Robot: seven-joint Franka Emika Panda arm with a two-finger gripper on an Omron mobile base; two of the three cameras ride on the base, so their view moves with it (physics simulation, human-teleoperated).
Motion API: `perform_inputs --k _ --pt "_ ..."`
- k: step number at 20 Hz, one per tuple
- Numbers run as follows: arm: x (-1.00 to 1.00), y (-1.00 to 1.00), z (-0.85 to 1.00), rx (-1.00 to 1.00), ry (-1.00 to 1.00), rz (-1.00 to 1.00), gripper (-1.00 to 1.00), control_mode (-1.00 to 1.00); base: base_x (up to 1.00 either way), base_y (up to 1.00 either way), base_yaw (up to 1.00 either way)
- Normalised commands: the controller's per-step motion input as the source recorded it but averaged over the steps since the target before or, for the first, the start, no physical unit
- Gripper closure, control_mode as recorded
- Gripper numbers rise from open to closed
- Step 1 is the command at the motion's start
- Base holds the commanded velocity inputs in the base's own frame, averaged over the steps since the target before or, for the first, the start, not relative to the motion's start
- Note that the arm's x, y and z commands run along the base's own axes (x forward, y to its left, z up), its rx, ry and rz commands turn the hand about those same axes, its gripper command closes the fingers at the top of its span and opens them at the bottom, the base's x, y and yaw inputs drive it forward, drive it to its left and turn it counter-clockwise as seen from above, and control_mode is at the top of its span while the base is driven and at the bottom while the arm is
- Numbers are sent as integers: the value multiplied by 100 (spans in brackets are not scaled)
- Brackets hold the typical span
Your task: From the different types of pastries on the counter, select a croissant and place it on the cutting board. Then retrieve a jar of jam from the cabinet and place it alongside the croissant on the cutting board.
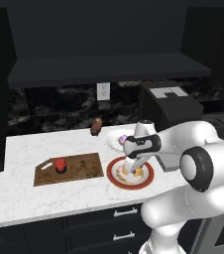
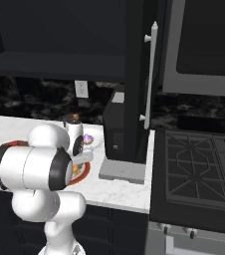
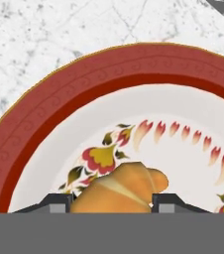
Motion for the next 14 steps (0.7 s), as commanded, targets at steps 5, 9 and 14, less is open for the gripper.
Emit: perform_inputs --k 5,9,14 --pt "5 0 2 0 4 0 100 -100 0 0 0" --pt "14 6 33 0 7 3 100 -100 0 0 0" --pt "0 13 31 0 4 3 100 -100 0 0 0"
